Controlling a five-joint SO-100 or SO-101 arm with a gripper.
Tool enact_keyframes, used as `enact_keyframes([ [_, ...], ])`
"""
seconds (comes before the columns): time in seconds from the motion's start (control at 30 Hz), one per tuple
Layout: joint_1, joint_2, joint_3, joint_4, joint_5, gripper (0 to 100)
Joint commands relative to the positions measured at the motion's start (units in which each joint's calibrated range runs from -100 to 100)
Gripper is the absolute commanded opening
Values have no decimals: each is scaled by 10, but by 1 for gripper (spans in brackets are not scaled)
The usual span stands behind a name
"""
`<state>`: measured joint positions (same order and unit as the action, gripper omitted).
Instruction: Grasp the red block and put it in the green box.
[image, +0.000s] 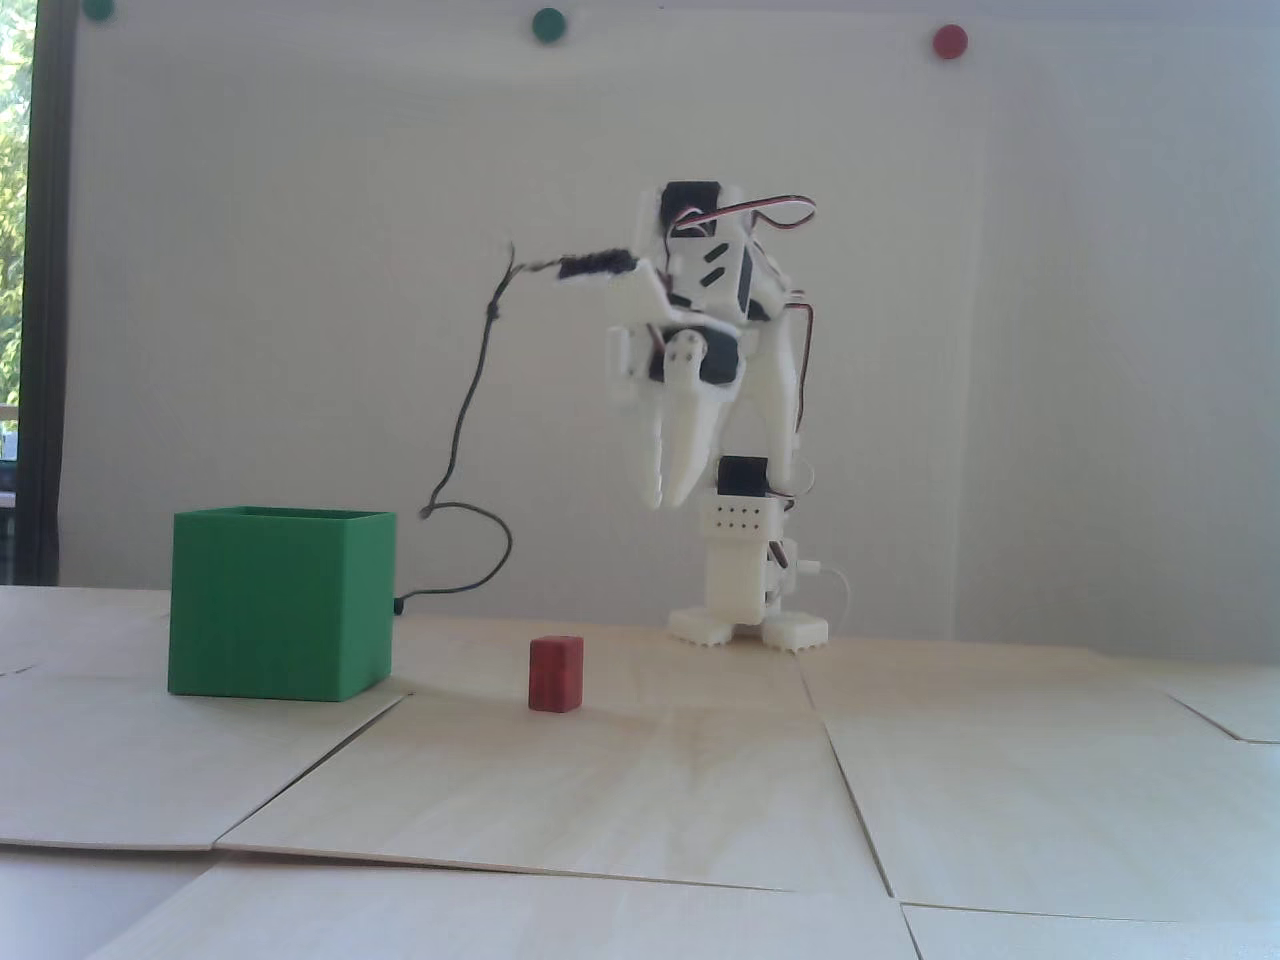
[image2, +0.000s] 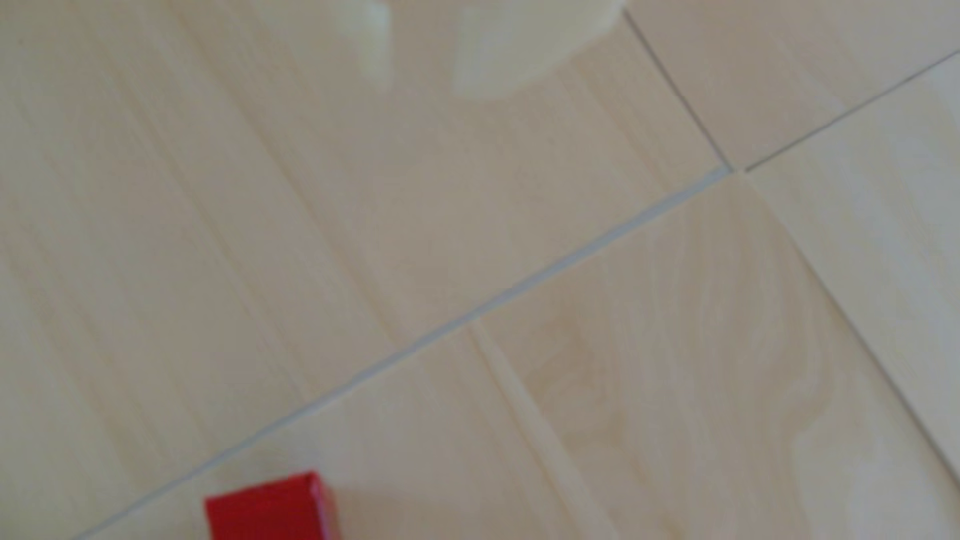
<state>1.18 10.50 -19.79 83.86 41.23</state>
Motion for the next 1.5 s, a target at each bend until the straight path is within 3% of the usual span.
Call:
enact_keyframes([
  [0.0, 5, 82, -175, 25, -33, 3],
  [0.53, 23, 248, -377, 23, -70, 3],
  [0.67, 35, 274, -380, 35, -62, 3],
  [0.87, 36, 283, -380, 158, -22, 3],
  [1.17, 61, 285, -382, 151, -20, 3],
  [1.33, 60, 286, -380, 155, -24, 23],
  [1.47, 65, 289, -376, 155, -21, 31],
])
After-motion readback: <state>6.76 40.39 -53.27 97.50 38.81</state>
